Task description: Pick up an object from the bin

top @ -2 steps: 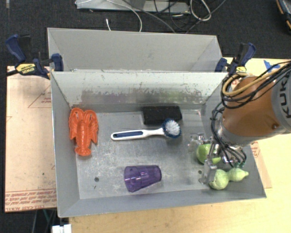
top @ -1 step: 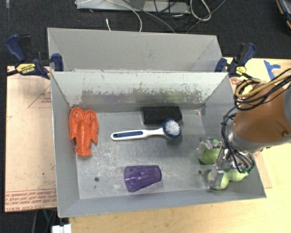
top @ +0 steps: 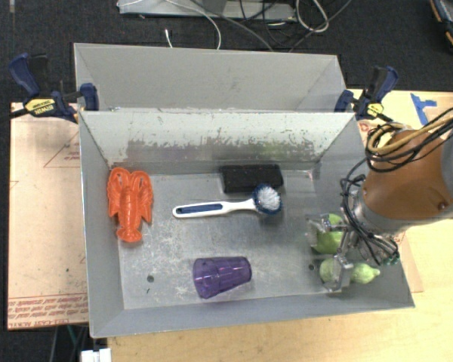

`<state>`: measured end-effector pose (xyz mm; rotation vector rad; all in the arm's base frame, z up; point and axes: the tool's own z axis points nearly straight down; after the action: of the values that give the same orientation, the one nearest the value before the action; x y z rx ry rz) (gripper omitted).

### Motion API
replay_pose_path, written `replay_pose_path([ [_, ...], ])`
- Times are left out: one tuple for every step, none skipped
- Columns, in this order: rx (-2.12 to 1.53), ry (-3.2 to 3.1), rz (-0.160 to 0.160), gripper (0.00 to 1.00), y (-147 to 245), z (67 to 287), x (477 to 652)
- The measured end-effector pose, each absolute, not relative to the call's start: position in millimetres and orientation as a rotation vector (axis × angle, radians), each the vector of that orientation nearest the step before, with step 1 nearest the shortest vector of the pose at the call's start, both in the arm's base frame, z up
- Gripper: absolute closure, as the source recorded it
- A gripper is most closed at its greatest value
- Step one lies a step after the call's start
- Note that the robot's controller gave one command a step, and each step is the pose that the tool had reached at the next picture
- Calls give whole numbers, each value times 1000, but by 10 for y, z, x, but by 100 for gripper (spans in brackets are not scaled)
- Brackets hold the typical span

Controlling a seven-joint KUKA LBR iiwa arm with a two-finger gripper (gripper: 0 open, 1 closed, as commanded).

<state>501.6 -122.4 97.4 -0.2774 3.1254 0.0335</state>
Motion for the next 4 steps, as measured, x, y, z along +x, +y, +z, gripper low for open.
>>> replay_pose_path([
  [-282,3129,47,100,-1352,694,4901],
  [-283,3128,47,100,-1351,697,4900],
  [-283,3131,46,100,-1357,967,4892],
  [-280,3128,43,100,-1360,1240,4902],
])
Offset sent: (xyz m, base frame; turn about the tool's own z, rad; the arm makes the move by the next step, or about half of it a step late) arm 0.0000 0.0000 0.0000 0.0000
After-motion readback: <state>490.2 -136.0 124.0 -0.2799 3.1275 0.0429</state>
